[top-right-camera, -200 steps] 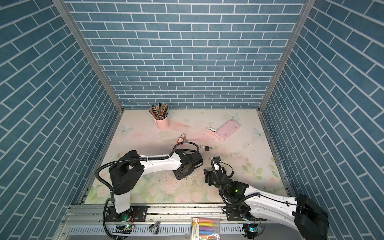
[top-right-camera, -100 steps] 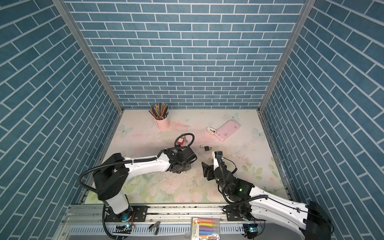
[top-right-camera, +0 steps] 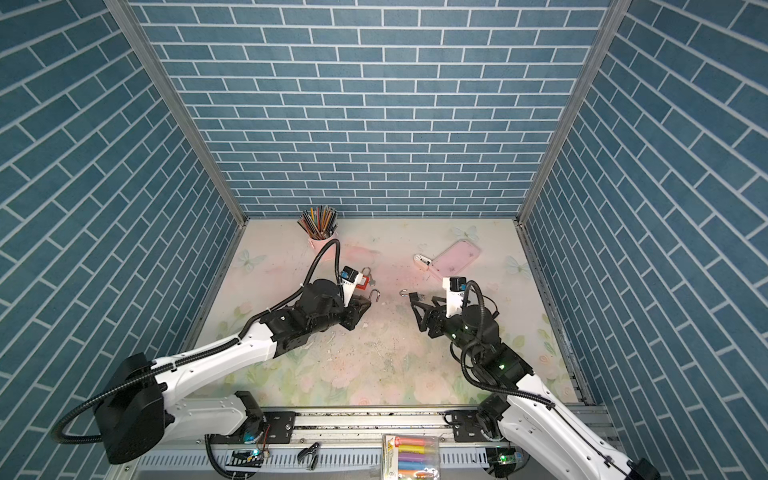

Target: Lock with the key

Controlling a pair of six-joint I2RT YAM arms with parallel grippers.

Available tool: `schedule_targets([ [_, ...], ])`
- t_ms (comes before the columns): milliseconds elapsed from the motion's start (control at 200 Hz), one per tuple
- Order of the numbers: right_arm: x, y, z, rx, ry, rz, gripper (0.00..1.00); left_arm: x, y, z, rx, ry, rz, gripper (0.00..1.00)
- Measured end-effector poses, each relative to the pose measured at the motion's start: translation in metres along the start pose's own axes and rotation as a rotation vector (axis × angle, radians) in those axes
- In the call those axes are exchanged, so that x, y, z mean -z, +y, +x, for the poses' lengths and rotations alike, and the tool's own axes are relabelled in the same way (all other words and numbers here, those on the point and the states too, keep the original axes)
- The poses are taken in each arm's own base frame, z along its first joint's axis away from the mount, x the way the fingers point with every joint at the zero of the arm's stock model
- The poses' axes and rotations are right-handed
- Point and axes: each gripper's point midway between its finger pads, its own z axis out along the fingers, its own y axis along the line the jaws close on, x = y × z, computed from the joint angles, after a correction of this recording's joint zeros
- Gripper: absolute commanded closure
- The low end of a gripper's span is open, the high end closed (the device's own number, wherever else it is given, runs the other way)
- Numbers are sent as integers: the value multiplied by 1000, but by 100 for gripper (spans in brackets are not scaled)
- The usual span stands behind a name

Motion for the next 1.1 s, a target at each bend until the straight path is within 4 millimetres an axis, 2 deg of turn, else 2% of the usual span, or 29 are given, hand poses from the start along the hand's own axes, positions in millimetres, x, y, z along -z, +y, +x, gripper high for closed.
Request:
schedule_targets([
  [105, 0, 27, 10, 35, 78, -150, 25, 10, -13, 6, -118, -41, 82, 100],
  [215, 0, 48, 11, 70, 133, -255, 26, 18, -25, 8, -227, -87, 154, 100],
  [310, -4, 57, 17, 91, 175, -296, 27, 23, -33, 7, -301, -121, 194, 100],
  [465, -16, 72, 42, 140, 284, -334, 29, 27, -39, 2, -370, -154, 221, 100],
  [535, -21, 74, 51, 154, 320, -333, 30, 27, -41, 2, -388, -157, 229, 100],
  [665, -28, 68, 54, 166, 330, -301, 30, 28, -43, 2, -409, -161, 241, 100],
  [1100, -38, 47, 43, 187, 278, -172, 34, 31, -52, 5, -447, -168, 283, 100],
])
